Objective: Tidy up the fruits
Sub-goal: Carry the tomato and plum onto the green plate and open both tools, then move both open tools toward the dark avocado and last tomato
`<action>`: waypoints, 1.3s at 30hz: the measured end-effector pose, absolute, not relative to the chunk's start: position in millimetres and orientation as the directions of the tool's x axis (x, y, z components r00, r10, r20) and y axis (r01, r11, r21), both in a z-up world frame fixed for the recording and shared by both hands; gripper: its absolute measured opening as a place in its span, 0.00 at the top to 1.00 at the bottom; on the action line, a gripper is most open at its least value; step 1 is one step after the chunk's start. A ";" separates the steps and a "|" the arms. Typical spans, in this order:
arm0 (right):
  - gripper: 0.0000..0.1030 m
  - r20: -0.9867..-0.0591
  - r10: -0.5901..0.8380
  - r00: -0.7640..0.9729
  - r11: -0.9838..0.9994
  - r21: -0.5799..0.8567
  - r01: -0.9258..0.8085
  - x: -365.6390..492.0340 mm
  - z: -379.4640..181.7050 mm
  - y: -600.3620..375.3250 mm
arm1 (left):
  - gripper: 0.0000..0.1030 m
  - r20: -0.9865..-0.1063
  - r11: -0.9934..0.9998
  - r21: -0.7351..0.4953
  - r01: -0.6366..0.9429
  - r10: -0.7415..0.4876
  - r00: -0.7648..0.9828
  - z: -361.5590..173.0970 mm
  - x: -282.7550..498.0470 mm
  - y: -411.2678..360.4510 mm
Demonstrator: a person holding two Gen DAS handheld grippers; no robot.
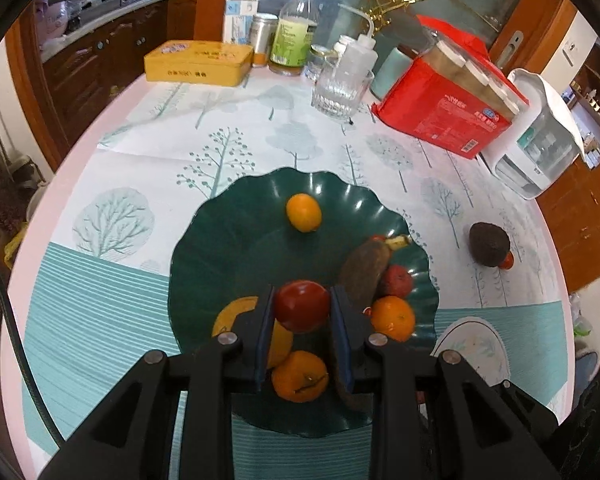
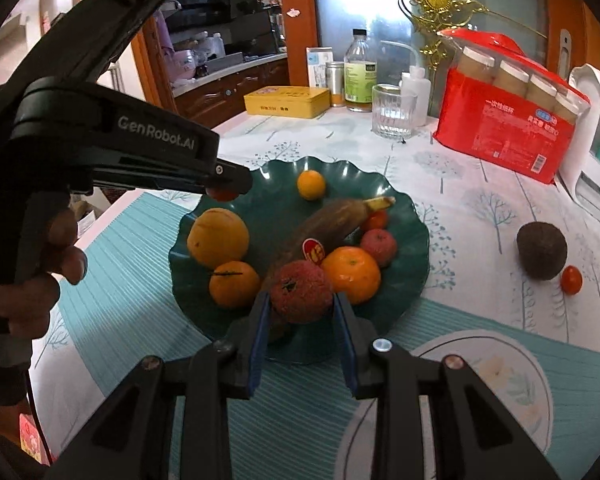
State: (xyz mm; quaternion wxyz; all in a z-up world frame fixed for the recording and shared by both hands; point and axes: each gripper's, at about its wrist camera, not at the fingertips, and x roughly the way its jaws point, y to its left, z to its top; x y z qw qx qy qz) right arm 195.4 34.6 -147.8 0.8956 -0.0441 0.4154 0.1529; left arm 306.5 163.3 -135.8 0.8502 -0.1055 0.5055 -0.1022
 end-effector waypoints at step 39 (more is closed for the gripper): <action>0.55 -0.789 0.025 0.614 0.999 -0.006 -0.048 161.8 -142.0 -91.4 | 0.24 -0.832 0.924 -0.346 0.164 -0.383 0.401 -117.9 277.0 61.2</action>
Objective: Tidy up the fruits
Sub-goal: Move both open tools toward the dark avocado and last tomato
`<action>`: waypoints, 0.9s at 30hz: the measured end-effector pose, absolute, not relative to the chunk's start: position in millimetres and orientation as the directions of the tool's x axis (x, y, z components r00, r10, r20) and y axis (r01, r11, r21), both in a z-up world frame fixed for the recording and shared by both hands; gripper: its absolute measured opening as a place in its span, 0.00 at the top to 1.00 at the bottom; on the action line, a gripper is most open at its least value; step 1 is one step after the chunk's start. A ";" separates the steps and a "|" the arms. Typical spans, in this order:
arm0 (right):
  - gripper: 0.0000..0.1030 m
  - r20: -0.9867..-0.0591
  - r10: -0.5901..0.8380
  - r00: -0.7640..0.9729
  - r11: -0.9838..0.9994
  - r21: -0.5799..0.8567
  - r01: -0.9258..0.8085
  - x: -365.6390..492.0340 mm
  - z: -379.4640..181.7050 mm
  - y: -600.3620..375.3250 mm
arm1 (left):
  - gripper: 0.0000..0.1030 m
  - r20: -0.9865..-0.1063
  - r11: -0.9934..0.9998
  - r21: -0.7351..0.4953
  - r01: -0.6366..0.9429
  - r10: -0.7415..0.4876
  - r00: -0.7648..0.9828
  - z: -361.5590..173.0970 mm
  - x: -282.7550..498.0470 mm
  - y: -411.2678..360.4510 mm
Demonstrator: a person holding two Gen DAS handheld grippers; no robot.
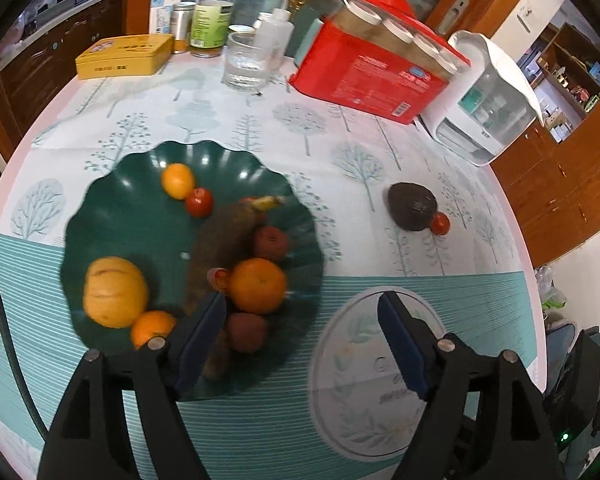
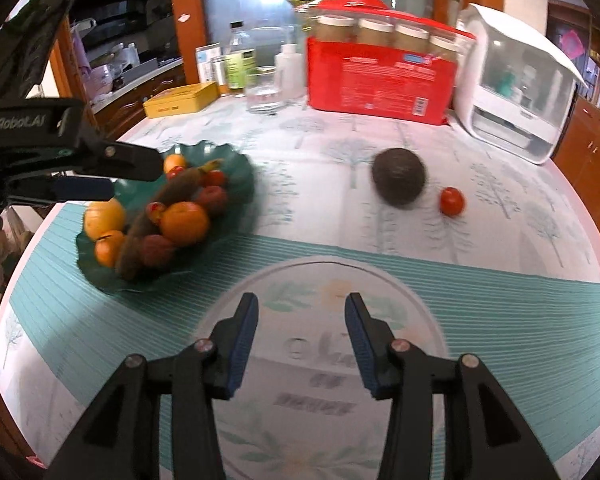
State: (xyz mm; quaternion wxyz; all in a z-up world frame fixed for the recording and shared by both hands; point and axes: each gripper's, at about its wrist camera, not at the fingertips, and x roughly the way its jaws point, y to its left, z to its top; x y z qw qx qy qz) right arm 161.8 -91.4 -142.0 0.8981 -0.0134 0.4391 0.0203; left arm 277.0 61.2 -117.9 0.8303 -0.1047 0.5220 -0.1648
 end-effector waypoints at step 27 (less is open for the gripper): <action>0.54 -0.744 0.023 0.668 0.998 -0.026 -0.064 240.6 -142.0 -264.2 | 0.22 -0.905 0.958 -0.255 0.127 -0.283 0.317 -141.2 342.4 -113.2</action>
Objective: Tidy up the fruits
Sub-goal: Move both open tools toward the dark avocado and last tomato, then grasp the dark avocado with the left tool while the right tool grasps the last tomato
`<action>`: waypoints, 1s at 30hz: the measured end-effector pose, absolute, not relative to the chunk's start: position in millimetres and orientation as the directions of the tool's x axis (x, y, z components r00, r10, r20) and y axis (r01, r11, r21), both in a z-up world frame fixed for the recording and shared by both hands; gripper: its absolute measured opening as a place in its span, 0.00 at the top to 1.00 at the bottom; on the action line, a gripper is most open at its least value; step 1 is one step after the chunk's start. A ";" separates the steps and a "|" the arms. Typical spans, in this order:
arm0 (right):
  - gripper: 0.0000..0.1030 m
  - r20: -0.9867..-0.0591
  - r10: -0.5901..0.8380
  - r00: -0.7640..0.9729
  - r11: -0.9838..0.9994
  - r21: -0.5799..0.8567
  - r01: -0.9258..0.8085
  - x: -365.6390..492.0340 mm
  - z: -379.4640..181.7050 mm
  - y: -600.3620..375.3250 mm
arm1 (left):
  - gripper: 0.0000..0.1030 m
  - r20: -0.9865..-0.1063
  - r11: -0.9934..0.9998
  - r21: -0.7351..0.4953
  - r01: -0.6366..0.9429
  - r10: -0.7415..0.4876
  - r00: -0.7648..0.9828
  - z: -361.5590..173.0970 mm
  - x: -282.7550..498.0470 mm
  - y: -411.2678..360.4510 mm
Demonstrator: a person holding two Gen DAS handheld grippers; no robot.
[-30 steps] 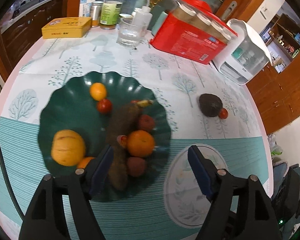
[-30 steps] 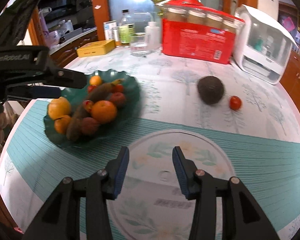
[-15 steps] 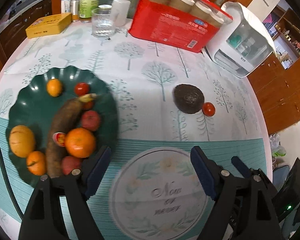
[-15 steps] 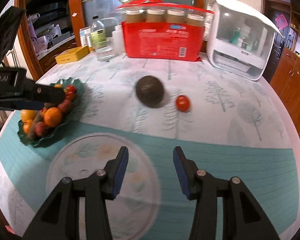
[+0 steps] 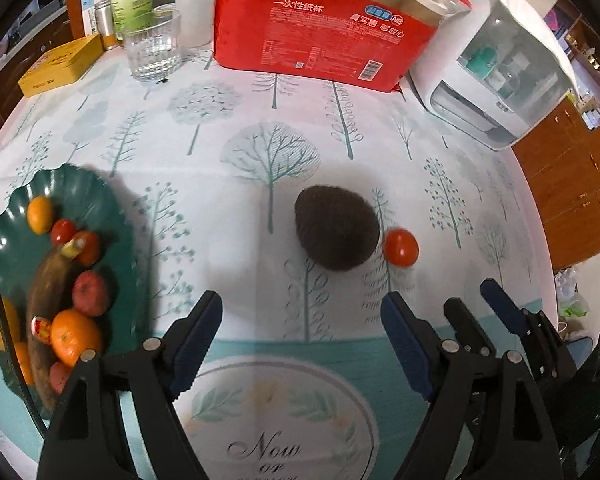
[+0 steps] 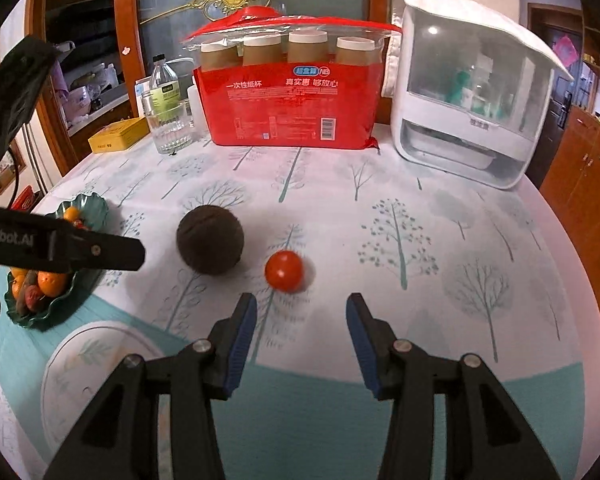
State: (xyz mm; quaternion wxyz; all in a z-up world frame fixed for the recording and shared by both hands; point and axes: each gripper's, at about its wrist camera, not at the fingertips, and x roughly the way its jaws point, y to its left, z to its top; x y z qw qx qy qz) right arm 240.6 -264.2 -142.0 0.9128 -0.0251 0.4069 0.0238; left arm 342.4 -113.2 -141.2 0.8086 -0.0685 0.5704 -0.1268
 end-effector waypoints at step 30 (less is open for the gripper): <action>0.55 -0.771 0.099 0.629 0.989 0.005 -0.149 300.9 -181.1 -251.6 | 0.26 -0.915 0.933 -0.361 0.014 -0.357 0.187 -190.7 410.1 -156.8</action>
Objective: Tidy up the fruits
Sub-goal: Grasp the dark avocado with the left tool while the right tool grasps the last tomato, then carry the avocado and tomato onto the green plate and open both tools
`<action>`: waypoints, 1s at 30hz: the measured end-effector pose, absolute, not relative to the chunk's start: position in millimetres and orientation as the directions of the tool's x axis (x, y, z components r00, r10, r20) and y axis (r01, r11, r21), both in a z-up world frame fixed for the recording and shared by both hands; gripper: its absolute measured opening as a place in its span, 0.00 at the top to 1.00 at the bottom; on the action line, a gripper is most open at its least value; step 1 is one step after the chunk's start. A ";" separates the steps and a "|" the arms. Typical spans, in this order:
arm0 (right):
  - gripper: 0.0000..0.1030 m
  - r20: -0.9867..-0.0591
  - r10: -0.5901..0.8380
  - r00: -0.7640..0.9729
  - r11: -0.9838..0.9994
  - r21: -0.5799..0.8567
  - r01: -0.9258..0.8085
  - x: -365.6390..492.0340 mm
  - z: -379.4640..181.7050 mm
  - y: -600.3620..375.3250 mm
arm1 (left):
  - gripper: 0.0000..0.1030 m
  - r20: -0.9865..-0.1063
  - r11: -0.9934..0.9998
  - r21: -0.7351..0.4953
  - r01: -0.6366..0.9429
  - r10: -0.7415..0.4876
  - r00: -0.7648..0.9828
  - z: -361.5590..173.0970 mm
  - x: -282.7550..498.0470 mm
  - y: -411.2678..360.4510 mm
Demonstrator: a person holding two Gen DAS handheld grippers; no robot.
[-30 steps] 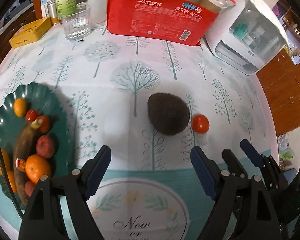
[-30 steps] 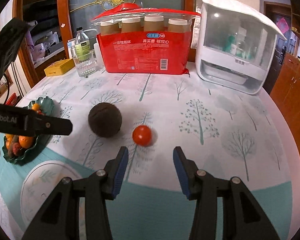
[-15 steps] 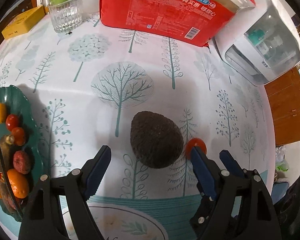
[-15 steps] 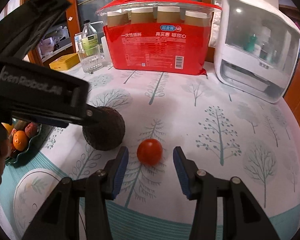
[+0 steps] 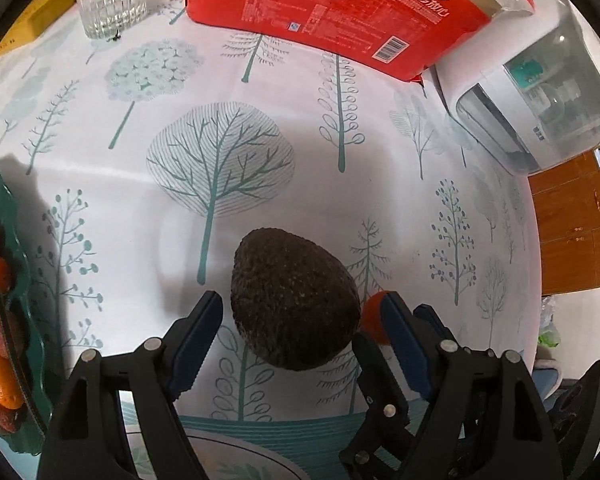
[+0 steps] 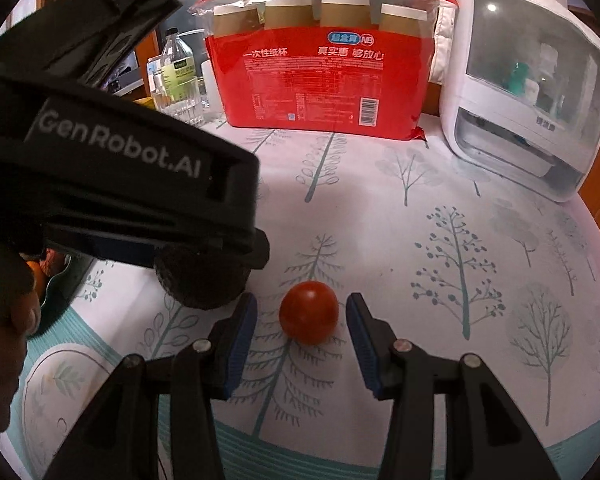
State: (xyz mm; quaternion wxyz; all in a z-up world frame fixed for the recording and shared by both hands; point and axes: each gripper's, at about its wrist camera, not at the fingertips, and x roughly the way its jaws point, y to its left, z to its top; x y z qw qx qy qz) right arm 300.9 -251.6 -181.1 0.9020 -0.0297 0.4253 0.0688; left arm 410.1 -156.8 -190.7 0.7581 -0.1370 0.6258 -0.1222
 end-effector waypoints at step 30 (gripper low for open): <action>0.80 -0.775 0.018 0.631 0.982 -0.105 -0.157 295.8 -177.0 -238.9 | 0.40 -0.881 0.899 -0.435 -0.044 -0.416 0.226 -168.9 385.8 -102.6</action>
